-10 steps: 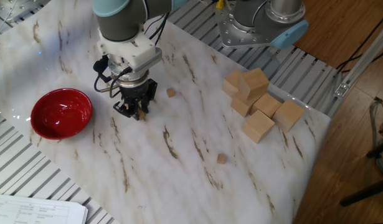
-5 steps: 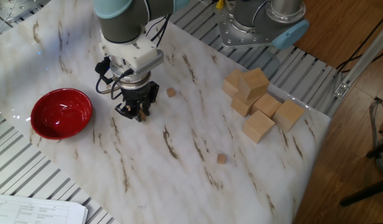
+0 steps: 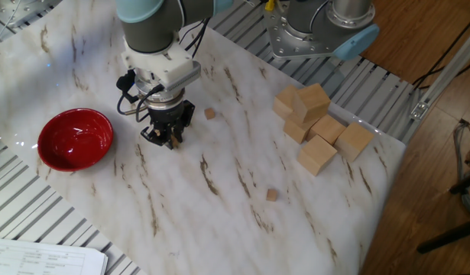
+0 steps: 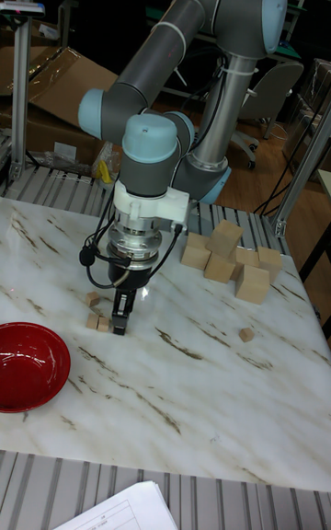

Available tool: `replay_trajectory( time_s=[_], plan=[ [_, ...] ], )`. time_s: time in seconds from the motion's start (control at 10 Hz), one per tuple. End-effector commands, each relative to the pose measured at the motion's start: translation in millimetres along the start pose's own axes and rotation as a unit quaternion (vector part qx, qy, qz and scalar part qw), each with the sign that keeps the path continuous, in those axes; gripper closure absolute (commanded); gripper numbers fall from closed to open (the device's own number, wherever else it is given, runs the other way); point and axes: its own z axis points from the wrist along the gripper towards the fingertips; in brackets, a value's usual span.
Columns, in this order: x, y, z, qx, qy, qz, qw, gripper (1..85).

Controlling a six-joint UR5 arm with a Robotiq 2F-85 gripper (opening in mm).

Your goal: Stack the blocks into a pyramid shape

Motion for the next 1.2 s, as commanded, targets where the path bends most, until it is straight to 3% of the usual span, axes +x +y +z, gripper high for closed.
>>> replay_trajectory(
  time_s=[0.0,1.1],
  plan=[
    [0.8,-1.2,-0.5,0.003,-0.004,0.005,1.0000,55.7],
    [8.6,-2.1,-1.5,0.008,0.001,0.005,1.0000,59.7]
  ],
)
